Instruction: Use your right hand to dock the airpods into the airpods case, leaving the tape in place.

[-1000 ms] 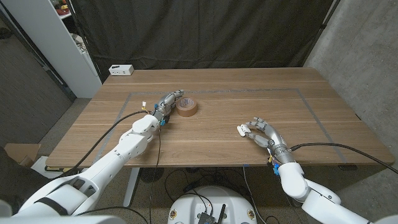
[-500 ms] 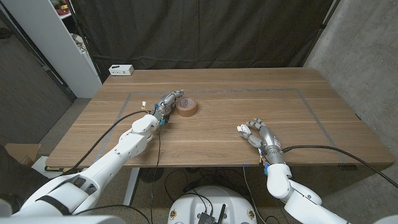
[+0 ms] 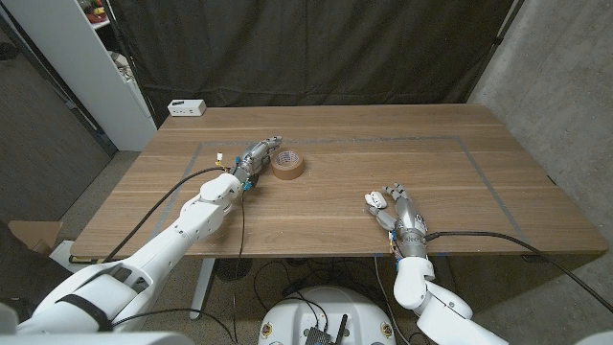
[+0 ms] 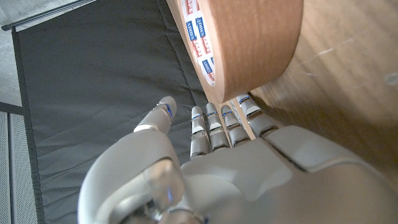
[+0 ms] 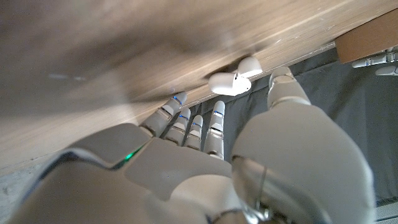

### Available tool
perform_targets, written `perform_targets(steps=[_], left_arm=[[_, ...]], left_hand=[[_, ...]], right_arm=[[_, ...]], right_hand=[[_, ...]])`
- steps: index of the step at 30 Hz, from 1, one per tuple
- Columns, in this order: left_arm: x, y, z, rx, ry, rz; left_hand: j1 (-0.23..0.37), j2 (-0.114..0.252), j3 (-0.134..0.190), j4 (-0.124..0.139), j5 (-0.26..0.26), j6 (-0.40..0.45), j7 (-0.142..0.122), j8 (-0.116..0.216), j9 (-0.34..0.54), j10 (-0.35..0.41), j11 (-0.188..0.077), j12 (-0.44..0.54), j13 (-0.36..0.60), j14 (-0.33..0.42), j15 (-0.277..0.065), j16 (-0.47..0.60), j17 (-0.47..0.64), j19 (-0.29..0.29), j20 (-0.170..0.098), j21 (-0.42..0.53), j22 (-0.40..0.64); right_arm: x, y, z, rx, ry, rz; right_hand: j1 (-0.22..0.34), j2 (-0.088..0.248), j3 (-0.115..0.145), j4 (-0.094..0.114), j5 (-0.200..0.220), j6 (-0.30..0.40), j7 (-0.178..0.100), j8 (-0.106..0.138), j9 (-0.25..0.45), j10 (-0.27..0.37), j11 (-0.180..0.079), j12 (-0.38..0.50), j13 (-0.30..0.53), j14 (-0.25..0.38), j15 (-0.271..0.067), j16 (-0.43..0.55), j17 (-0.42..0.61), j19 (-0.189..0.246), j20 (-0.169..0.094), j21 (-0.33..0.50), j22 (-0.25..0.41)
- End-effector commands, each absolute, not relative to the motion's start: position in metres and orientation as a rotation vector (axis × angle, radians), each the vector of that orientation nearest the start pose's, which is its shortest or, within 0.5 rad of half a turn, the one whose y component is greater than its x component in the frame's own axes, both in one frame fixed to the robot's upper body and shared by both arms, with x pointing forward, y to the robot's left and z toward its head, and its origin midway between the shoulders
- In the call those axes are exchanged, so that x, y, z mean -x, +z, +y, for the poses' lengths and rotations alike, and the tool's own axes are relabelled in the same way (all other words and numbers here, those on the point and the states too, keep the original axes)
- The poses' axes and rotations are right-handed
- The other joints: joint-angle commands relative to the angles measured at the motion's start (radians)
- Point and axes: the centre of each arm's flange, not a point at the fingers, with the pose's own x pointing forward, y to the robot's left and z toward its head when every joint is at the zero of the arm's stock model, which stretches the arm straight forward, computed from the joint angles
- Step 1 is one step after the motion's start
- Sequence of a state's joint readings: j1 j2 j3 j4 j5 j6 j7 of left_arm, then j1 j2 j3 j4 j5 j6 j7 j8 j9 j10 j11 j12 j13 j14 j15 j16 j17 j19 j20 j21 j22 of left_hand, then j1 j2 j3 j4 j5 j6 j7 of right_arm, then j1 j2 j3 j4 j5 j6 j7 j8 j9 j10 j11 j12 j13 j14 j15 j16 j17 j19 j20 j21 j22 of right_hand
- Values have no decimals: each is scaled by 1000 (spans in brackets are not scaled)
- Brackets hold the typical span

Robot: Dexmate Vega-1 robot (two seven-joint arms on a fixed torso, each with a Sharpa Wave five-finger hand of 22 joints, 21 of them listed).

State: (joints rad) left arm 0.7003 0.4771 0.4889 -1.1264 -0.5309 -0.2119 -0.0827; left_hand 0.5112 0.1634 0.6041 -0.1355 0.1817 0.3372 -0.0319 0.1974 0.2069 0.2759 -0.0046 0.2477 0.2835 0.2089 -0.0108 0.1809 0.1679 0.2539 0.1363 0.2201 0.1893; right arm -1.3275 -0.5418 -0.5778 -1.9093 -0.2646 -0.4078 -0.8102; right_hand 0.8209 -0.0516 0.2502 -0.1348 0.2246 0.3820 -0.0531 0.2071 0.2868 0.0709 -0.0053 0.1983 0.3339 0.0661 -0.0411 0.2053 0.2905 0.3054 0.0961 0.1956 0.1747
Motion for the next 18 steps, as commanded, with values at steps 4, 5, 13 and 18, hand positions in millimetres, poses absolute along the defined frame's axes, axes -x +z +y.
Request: perform_targets(steps=[4, 5, 13, 18], left_arm=[[-699, -25, 262, -180, -276, -466], [-700, -23, 262, -186, -277, -469], [-706, -14, 256, -228, -285, -468], [-708, -11, 255, -243, -290, -471]], left_hand=[[11, 2, 0, -7, 8, 0, -3, 3, 2, 6, -3, 1, 3, 2, -5, 1, 2, 5, 2, 0, 1], [11, 1, 0, -7, 8, -1, -3, 3, 2, 6, -3, 1, 3, 2, -4, 1, 2, 5, 3, 0, 1], [14, 2, -2, -8, 8, 0, -4, 3, 2, 6, -3, 1, 3, 1, -5, 1, 2, 5, 3, 0, 1], [15, 2, -3, -8, 8, -1, -3, 3, 2, 5, -3, 0, 2, 2, -5, 2, 2, 6, 2, 0, 2]], right_arm=[[-509, -210, -182, 696, -494, -442], [-509, -211, -182, 688, -507, -441], [-507, -216, -183, 661, -555, -453], [-509, -219, -183, 637, -562, -456]], right_hand=[[59, 6, 21, -25, 22, 19, -31, 42, 21, -1, 0, 12, 4, -1, -56, 9, 4, 7, -20, 6, 5], [67, 8, 25, -26, 24, 25, -19, 50, 25, 0, -3, 13, 4, 2, -57, 10, 5, 10, -23, 7, 5], [107, 20, 43, -32, 36, 51, 6, 81, 40, 24, -17, 25, 6, 19, -71, 17, 9, 20, -32, 10, 5], [129, 35, 57, -27, 43, 83, -3, 116, 57, 48, -27, 36, 8, 44, -86, 27, 15, 30, -42, 13, 5]])
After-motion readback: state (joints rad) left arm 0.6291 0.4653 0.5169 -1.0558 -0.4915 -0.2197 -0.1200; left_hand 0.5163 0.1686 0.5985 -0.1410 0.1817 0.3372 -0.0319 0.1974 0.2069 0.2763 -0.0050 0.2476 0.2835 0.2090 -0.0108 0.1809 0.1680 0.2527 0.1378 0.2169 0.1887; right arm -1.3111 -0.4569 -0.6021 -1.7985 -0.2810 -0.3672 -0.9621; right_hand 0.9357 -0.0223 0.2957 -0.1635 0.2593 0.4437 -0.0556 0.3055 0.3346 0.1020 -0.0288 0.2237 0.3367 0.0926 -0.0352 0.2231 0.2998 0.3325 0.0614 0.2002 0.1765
